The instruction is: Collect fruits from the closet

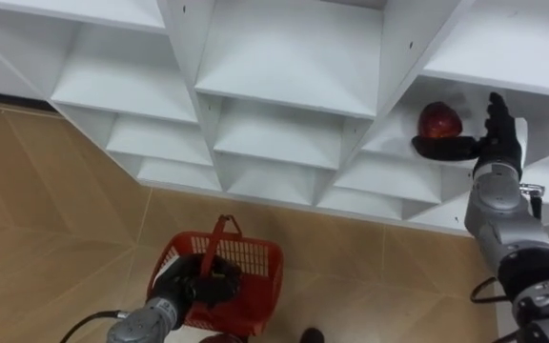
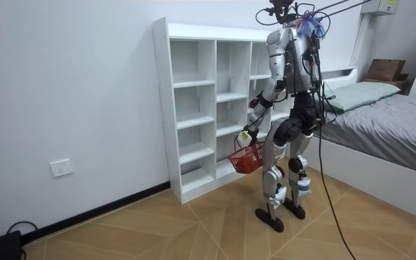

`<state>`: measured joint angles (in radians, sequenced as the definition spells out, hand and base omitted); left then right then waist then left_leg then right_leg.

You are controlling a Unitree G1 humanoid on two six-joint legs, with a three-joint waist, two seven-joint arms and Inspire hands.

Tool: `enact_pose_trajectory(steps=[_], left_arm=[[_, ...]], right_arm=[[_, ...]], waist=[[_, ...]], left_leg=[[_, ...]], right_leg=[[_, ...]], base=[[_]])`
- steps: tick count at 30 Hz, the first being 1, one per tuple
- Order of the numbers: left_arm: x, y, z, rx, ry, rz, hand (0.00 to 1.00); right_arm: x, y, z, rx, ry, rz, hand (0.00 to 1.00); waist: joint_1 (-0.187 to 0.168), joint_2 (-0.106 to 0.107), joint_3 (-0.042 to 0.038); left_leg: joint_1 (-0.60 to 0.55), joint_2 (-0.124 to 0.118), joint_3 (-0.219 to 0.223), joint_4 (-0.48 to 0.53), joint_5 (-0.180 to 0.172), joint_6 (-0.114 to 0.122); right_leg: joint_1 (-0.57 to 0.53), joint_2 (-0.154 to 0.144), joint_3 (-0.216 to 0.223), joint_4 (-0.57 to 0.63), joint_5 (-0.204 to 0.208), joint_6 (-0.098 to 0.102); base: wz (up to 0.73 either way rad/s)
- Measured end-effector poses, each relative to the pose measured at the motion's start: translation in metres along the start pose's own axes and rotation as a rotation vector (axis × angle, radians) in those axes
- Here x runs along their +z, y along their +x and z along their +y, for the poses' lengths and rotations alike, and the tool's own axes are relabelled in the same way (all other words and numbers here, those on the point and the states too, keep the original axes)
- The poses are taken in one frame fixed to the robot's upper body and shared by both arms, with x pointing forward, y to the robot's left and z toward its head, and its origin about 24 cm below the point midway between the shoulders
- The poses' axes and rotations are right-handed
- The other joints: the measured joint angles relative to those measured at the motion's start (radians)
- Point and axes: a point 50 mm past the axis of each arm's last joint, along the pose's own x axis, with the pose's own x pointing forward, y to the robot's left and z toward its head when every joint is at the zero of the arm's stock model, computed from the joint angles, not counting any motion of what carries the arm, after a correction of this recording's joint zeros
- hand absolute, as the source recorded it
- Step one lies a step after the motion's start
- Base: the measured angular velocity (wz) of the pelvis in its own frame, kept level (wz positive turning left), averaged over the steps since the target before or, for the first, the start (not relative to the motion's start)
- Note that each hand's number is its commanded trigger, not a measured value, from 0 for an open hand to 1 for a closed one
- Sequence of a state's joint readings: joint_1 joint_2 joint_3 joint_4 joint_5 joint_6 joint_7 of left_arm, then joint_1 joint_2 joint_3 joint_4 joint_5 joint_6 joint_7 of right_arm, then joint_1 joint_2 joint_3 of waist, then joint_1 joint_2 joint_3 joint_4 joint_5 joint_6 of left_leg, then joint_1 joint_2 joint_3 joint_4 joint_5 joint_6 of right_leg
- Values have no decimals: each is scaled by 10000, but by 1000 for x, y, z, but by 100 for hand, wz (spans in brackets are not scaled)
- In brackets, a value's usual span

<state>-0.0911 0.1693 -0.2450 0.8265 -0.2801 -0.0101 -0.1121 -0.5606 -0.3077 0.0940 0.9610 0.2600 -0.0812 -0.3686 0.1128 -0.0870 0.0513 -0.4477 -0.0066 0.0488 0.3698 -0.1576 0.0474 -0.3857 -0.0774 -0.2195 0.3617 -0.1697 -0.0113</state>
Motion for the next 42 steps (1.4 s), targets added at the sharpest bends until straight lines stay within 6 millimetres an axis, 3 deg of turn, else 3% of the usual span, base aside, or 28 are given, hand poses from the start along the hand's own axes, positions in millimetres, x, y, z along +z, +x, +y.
enact_pose_trajectory(steps=[10, 16, 34, 42], left_arm=[[0, 1, -1, -36, 8, 91, 100], [-1, 1, -7, -73, 130, 153, 100], [-3, 4, -16, -94, 12, 205, 100], [-9, 3, -20, -303, 111, 469, 100]], right_arm=[[0, 0, 0, 28, -270, -101, 0], [1, 0, 1, 95, -837, -314, 0], [0, -2, 2, -386, -1359, -454, 0], [-12, -4, 4, -288, -1953, -43, 0]], waist=[[13, 16, -5], [82, 168, -8], [171, 159, -8], [252, 159, -7]], left_leg=[[2, 6, -18, 9, 11, 17], [13, -2, -15, -32, 12, 19], [42, -35, 196, -81, 57, 85], [-62, -42, 158, -79, 59, 89]], right_leg=[[-3, -5, -33, 13, 5, -9], [-14, -9, 5, 13, 5, -8], [-196, -77, 221, 233, -4, 4], [-254, -88, 171, 251, -4, 4]], base=[[0], [0], [-2], [1]])
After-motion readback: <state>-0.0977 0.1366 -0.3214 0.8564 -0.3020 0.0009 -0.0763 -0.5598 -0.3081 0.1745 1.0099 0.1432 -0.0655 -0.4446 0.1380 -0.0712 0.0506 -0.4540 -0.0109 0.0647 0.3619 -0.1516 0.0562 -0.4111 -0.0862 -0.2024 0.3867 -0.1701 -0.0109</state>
